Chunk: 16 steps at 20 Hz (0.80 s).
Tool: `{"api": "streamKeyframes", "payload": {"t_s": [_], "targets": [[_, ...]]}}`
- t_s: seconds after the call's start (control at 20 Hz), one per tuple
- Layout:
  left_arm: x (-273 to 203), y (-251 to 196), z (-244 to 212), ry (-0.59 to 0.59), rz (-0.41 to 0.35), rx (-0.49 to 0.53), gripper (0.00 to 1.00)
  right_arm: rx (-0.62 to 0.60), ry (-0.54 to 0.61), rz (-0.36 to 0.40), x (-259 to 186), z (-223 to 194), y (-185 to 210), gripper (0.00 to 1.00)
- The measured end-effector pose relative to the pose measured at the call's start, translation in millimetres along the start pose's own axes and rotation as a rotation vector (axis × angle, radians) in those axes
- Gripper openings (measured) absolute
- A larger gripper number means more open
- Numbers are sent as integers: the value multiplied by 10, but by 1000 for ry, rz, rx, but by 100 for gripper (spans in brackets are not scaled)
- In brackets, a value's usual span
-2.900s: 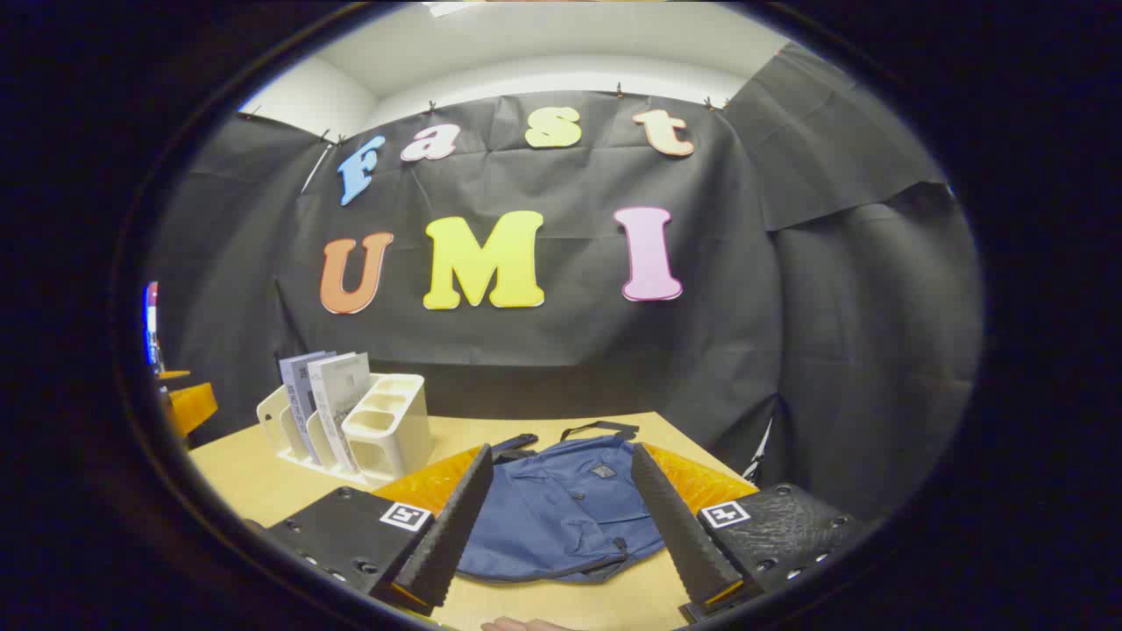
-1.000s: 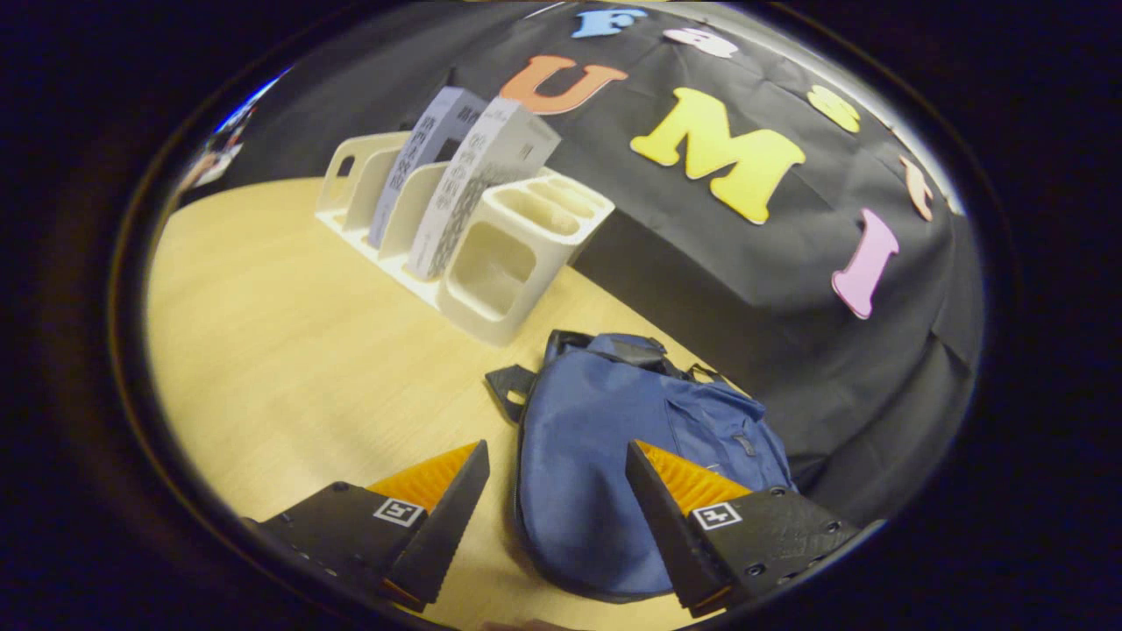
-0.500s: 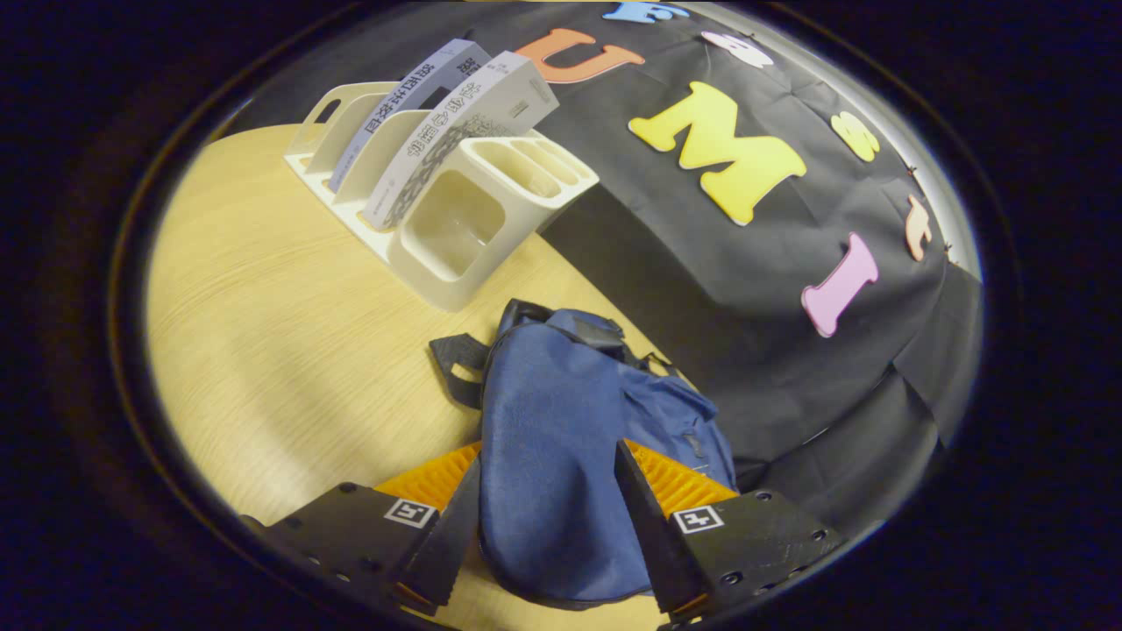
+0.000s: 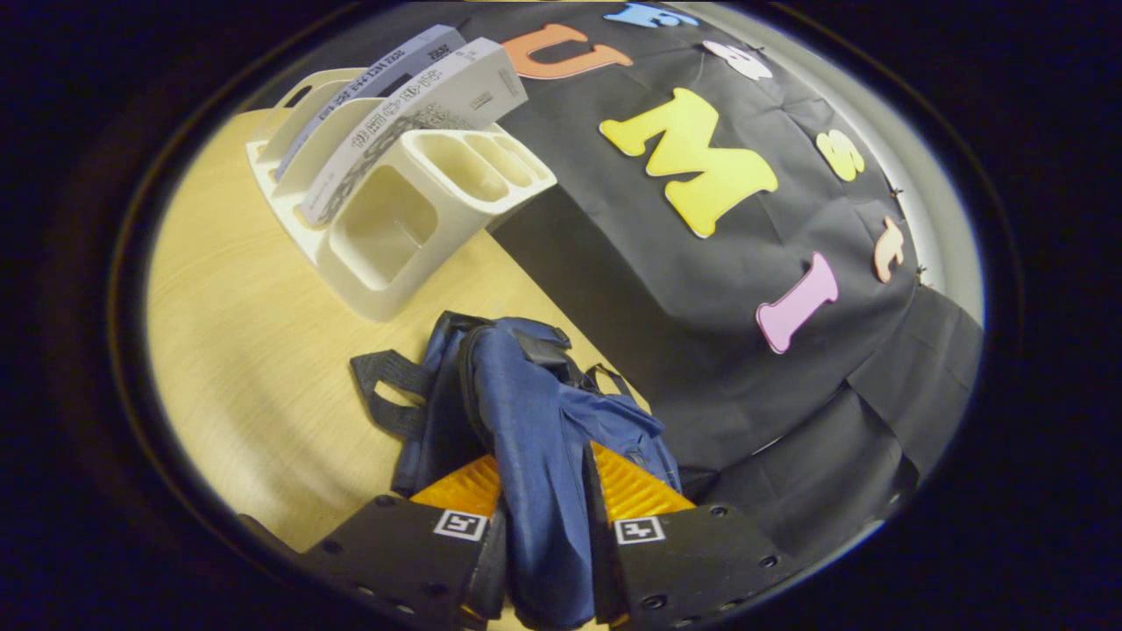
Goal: Open the schoolbag, grab two books from the bookshelf and put them into the schoolbag.
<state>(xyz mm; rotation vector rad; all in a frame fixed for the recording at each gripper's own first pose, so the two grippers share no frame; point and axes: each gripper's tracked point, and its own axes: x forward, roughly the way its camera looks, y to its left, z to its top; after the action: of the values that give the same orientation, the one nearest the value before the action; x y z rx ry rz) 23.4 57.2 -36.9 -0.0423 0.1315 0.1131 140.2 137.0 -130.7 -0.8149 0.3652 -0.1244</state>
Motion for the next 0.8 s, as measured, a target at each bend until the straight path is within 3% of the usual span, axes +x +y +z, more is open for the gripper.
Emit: {"api": "streamKeyframes", "payload": {"t_s": [0.05, 0.1, 0.15, 0.3, 0.35, 0.5, 0.8], "targets": [[10, -5, -5, 4, -3, -5, 100, 12, 0, 13, 7, 13, -41, 43], [21, -14, -22, 9, -4, -9, 100, 30, -19, 3, 17, 60, -152, 21], [22, -12, -41, 17, -4, -15, 100, 68, -22, -20, 36, 102, -295, 20], [49, -42, -86, 37, -9, -30, 100, 189, -12, 43, 65, 133, -494, 8], [61, -68, -102, 44, -18, -37, 100, 219, -14, 46, 98, 138, -591, 12], [76, -125, -138, 62, -39, -54, 100, 277, -28, 63, 143, 165, -851, 8], [136, -9, -162, 64, -3, -46, 100, 310, -72, 76, 227, 186, -1228, 8]]}}
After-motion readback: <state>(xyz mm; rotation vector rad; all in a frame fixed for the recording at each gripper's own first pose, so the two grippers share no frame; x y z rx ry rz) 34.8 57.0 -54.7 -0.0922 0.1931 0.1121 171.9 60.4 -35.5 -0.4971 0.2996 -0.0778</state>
